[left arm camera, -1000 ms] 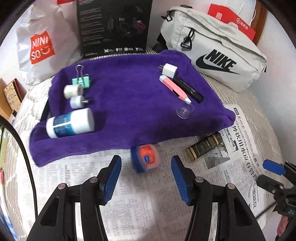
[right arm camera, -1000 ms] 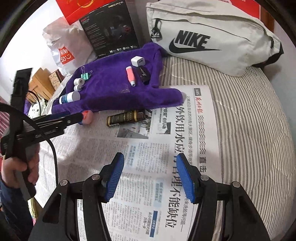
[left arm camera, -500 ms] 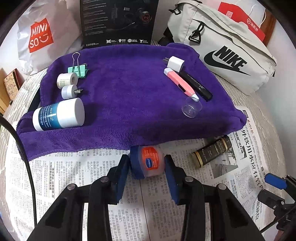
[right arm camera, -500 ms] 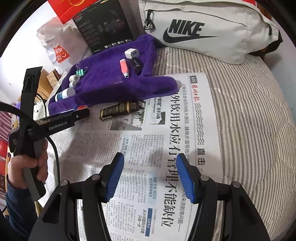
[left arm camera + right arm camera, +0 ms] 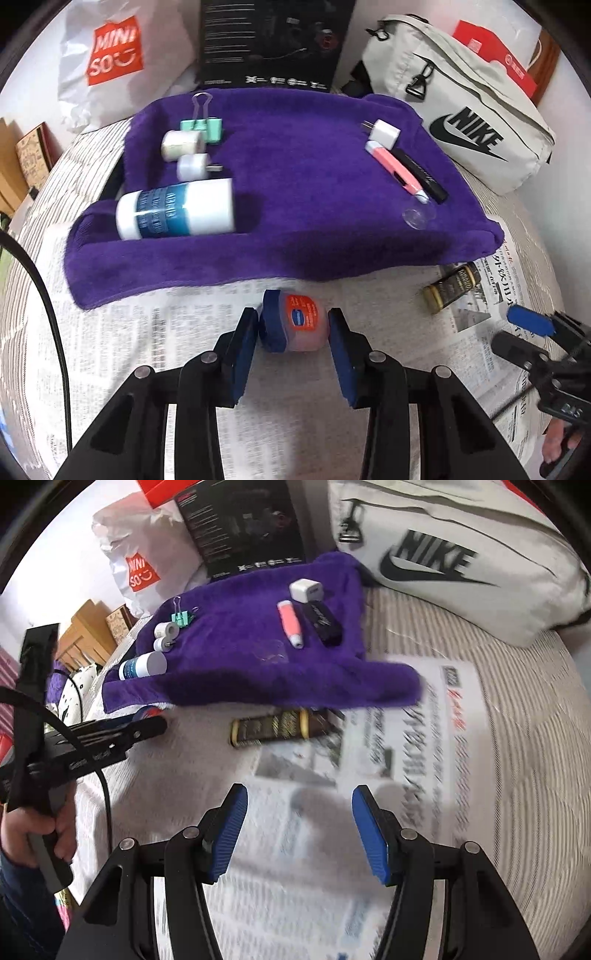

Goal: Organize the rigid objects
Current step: 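Grasp the black Grand Reserve bottle with the right gripper while the left holds the jar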

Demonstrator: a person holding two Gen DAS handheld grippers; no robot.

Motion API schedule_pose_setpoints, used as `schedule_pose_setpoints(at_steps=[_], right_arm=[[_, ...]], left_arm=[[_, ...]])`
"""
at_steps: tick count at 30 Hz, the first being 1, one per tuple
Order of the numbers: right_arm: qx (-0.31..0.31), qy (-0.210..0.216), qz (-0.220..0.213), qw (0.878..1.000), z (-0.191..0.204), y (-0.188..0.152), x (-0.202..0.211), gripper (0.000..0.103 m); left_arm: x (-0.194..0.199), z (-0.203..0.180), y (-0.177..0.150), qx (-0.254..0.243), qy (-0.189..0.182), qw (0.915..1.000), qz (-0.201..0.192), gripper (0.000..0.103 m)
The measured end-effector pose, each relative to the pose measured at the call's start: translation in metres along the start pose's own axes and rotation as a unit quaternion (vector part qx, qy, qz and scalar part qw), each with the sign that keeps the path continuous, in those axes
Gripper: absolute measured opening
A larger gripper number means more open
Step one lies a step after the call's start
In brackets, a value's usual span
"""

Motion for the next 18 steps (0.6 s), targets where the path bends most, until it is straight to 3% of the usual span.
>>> schedule_pose_setpoints(at_steps=[6,11,15,18], right_arm=[[0.015,-0.014,-0.007,1.0,0.007,0.01,-0.011,0.067],[-0.034,-0.003,-0.007,0.999,0.005,0.024,-0.017,0.067],[-0.051,-0.042,-0.023,0.998,0.003,0.04,-0.024,0.067],[-0.064,-0.046,-0.023,0.997,0.004,0.045,-0.03,0.067]], left_arm=[[0.001,0.005,-0.002,-0.001,-0.007,1.0,0.005,0.037],[-0.002,0.004,-0.002,0.0,-0.014,0.9999,0.005,0.037],[0.0,0.005,-0.003,-0.003,-0.018,0.9998,0.006,0.037],[0.002,0.011,-0.005,-0.007,-0.016,0.9998,0.006,0.037]])
Point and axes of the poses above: each gripper's, at about its wrist camera, not at the fingertips, and x roughly against the way its jaws point, z to its left, y to its top, the point moved 7 cm from there along -x, roughly the way its jaws point
